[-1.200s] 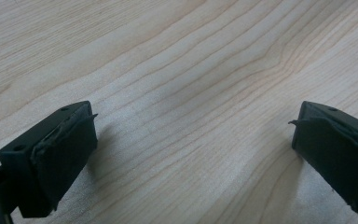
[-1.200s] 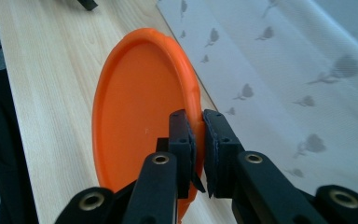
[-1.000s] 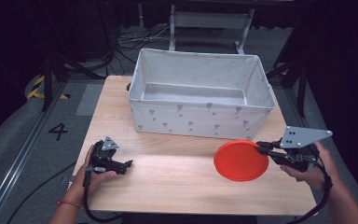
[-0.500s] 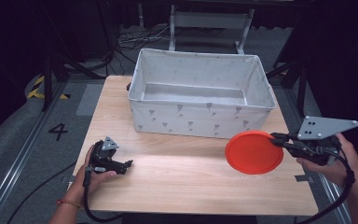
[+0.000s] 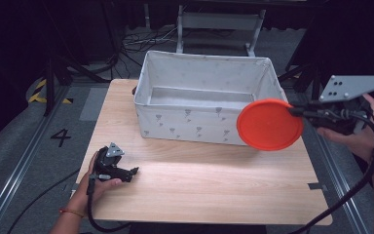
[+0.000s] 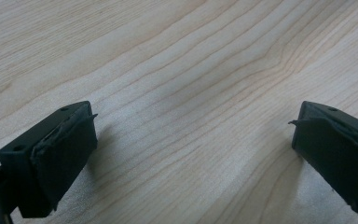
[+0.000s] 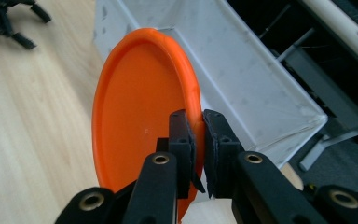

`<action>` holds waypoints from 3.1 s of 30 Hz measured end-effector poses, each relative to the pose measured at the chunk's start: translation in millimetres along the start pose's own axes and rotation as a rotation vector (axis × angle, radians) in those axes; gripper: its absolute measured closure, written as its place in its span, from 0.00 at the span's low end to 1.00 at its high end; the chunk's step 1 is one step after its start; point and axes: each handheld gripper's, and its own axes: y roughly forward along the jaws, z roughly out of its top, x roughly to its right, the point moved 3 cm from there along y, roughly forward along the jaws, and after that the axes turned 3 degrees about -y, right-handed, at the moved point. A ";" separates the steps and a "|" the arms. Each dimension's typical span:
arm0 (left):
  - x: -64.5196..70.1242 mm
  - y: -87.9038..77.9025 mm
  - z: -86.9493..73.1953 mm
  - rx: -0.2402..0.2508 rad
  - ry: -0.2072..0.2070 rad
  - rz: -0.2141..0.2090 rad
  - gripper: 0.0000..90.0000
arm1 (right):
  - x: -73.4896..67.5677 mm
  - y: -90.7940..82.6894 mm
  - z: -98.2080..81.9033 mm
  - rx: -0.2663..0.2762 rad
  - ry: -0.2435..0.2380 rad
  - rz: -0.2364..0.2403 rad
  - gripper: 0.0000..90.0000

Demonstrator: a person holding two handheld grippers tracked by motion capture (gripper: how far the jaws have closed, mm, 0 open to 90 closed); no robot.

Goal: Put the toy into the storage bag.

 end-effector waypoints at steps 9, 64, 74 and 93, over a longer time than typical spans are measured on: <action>-0.1 0.0 0.1 0.000 0.002 -0.001 0.00 | 34.5 5.9 33.5 -0.008 0.003 -0.046 0.92; -0.7 -0.2 0.3 -0.003 0.013 -0.001 0.01 | 86.2 162.6 -32.9 -0.211 -0.012 0.116 0.92; -0.7 -0.2 0.3 -0.003 0.013 -0.001 0.01 | 69.0 175.1 -33.9 -0.305 -0.122 0.220 0.92; -0.4 0.1 0.6 -0.004 0.010 -0.003 0.01 | 58.4 204.4 -34.8 -0.496 -0.177 0.342 0.89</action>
